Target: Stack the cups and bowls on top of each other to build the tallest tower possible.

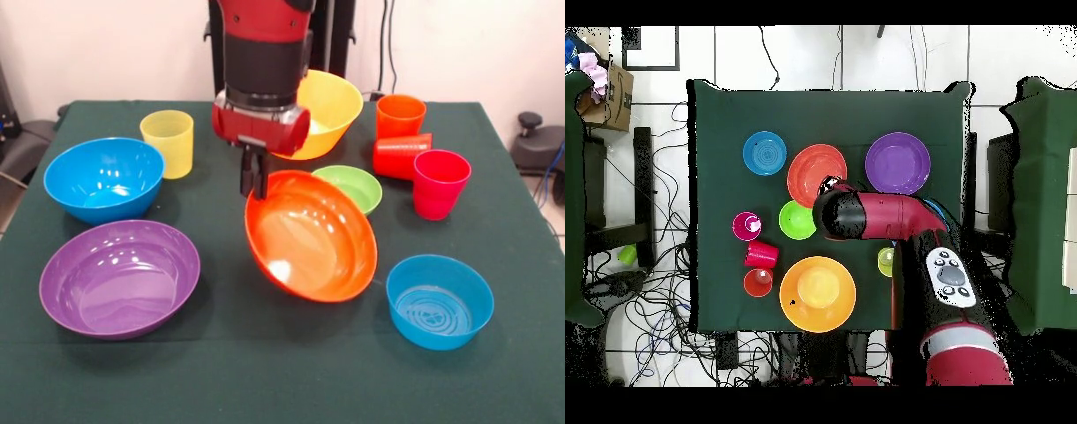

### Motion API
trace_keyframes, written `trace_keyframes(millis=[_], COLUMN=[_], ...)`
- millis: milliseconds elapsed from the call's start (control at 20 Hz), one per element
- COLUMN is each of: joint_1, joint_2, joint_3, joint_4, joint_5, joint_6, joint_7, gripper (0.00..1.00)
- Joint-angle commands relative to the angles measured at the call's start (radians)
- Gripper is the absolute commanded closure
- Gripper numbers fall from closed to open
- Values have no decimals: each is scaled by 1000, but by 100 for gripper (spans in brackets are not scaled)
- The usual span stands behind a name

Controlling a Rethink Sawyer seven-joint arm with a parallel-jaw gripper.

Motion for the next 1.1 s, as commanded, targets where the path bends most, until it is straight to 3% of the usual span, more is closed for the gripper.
trace_keyframes(millis=[50,450,700,1100], joint_1=[8,34,64,47], joint_2=[-138,-226,-318,-410], joint_3=[69,57,41,46], joint_4=[171,271,336,496], joint_5=[69,136,186,205], joint_6=[132,148,216,156], joint_7=[50,83,92,47], gripper=[100,100,100,100])
